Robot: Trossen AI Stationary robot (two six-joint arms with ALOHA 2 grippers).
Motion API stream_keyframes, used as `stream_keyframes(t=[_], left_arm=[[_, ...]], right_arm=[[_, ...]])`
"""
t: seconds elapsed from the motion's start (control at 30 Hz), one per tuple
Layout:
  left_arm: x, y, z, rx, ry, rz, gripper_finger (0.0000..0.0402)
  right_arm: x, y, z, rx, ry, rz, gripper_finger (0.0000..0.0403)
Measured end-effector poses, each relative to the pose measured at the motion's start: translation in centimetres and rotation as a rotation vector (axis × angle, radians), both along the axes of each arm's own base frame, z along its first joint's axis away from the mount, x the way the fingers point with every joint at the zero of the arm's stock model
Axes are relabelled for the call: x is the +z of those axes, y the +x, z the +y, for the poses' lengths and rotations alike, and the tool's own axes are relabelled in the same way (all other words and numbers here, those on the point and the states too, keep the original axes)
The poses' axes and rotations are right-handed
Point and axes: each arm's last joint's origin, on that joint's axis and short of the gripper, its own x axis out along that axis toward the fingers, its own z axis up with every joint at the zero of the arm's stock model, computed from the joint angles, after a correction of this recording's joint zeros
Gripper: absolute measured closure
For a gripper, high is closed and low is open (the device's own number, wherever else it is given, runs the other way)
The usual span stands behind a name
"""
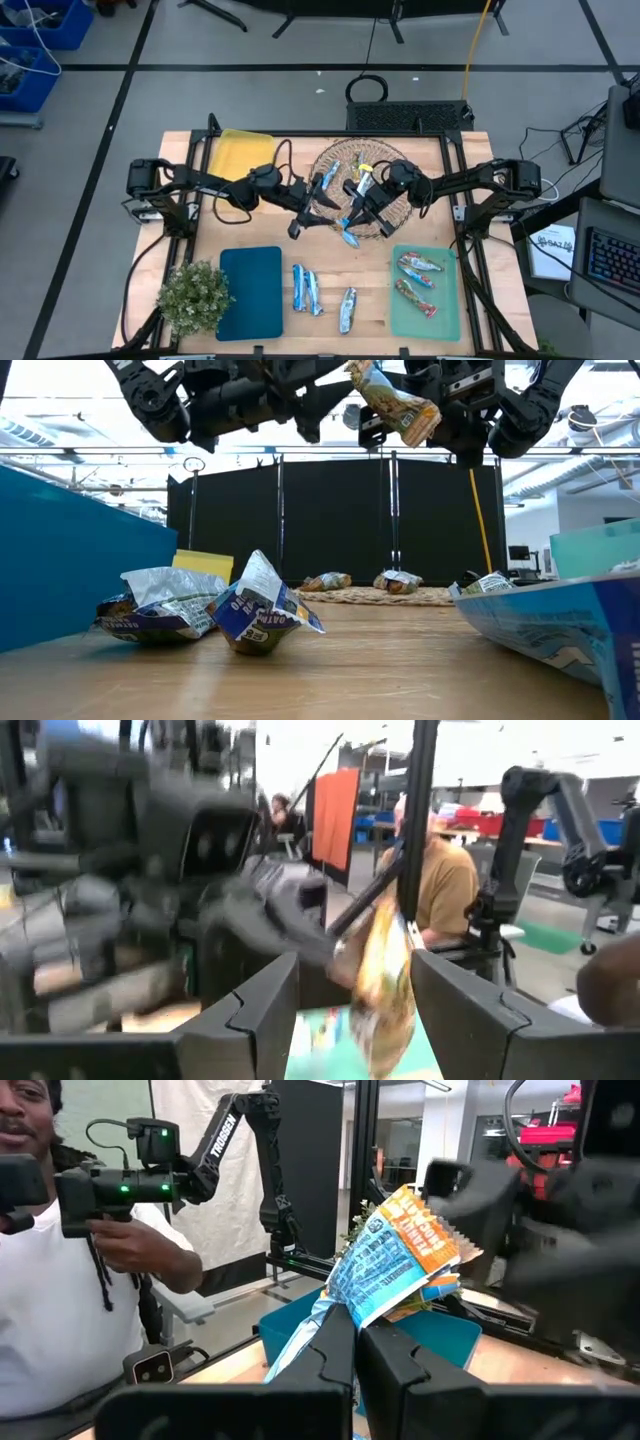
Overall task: Pick and place Granola Bars by type
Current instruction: Put the yellow granola bar into the yellow bin
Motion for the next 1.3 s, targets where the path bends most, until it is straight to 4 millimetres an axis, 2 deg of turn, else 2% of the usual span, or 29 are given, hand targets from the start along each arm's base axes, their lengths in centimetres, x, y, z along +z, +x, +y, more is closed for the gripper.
stream_keyframes(t=[0.3,0.67,0.77,0.83,0.93,0.97,1.3], left_arm=[[-0.3,1.1,0.0,-0.01,-0.015,0.01,0.0201],[-0.2,1.1,-0.1,-0.014,-0.026,0.014,0.0204],[-0.2,1.1,-0.4,-0.037,0.019,-0.006,0.0235],[-0.2,1.1,-0.7,-0.052,0.05,-0.02,0.0281],[-0.2,1.1,-0.8,-0.055,0.079,-0.037,0.0372],[-0.2,1.1,-0.8,-0.056,0.073,-0.036,0.0384],[0.7,0.6,-0.4,-0.083,0.07,-0.036,0.0399]], right_arm=[[0.0,0.0,0.0,0.0,0.003,0.004,0.0403],[0.0,0.0,0.0,-0.002,0.003,0.002,0.0403],[0.0,0.0,0.0,-0.002,0.003,0.002,0.0403],[0.0,0.0,0.0,-0.001,0.003,0.002,0.0403],[0.0,0.0,0.0,0.001,0.009,0.008,0.0403],[0.0,0.0,0.0,0.001,0.01,0.008,0.0403],[0.1,0.0,-0.2,-0.006,0.055,0.038,0.04]])
